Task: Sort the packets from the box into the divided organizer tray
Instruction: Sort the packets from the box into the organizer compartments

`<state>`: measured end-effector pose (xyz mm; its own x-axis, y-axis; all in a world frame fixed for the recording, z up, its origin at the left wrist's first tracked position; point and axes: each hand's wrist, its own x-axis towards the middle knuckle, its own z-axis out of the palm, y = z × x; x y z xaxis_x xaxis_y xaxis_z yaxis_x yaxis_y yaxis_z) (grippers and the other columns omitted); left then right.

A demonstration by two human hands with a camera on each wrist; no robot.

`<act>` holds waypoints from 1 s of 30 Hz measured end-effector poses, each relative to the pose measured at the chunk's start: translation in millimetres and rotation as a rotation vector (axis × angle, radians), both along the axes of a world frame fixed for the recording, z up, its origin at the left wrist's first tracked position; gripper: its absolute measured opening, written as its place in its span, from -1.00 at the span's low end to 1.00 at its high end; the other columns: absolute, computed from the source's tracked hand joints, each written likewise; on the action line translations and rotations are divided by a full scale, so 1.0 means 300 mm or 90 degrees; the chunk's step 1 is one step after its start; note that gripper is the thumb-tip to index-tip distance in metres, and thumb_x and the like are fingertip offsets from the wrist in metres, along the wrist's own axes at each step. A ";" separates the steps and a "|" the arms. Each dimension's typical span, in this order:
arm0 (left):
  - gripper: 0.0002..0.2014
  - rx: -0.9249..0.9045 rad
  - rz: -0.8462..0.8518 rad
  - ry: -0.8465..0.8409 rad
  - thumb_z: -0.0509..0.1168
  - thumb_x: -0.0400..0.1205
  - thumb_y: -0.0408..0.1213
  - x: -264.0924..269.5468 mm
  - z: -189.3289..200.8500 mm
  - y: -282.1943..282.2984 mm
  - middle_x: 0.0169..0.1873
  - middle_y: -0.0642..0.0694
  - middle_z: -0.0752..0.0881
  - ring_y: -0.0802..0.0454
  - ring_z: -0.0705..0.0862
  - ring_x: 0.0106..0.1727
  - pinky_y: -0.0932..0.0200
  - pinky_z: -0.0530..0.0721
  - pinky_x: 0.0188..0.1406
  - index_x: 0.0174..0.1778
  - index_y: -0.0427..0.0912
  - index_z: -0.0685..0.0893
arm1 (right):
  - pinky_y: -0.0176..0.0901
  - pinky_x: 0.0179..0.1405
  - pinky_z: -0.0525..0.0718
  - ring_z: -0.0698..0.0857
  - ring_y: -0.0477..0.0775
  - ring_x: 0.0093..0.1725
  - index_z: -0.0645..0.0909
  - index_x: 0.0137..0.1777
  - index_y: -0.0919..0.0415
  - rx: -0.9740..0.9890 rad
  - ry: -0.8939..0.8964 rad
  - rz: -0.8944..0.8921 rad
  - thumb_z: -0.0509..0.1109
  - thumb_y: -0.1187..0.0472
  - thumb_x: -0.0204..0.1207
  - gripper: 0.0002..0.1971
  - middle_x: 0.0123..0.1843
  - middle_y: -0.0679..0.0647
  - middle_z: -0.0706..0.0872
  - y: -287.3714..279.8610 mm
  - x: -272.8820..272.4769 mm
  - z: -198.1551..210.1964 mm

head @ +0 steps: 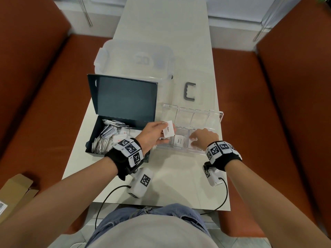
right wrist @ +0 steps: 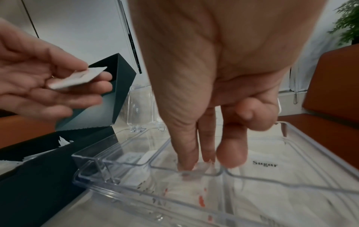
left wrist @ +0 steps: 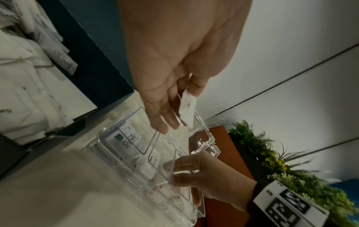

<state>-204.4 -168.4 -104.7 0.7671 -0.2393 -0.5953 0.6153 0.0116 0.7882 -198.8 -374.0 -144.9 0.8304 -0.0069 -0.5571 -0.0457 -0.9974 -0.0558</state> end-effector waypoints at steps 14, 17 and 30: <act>-0.77 0.305 -0.278 -0.253 0.29 0.67 -0.43 0.137 -0.031 -0.103 -0.13 -0.23 0.69 -0.03 0.60 -0.18 0.55 0.41 -0.62 0.22 -0.35 0.69 | 0.00 0.22 0.62 0.62 0.15 0.30 0.55 0.41 -0.12 0.074 -0.026 -0.026 0.22 0.27 0.62 -0.58 0.39 0.02 0.61 -0.042 -0.012 0.019; -0.76 0.336 -0.312 -0.273 0.22 0.70 -0.43 0.153 -0.033 -0.118 -0.10 -0.19 0.70 -0.02 0.63 -0.11 0.47 0.48 -0.49 0.23 -0.30 0.70 | 0.03 0.20 0.65 0.66 0.17 0.24 0.59 0.38 -0.06 0.117 -0.063 -0.056 0.15 0.32 0.63 -0.59 0.35 0.04 0.65 -0.056 -0.011 0.038; -0.79 0.403 -0.270 -0.304 0.39 0.62 -0.30 0.131 -0.057 -0.117 0.02 -0.12 0.74 0.02 0.67 0.06 0.24 0.56 0.05 0.16 -0.23 0.70 | 0.07 0.00 0.72 0.64 0.12 -0.17 0.72 -0.02 0.22 0.386 -0.163 -0.196 0.38 0.32 0.54 -0.89 -0.06 0.23 0.77 0.047 0.022 0.039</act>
<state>-165.2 -203.6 -121.7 0.8887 -0.2939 -0.3518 0.0738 -0.6657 0.7426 -192.2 -359.8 -133.2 0.9454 -0.0132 -0.3256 -0.2312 -0.7312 -0.6418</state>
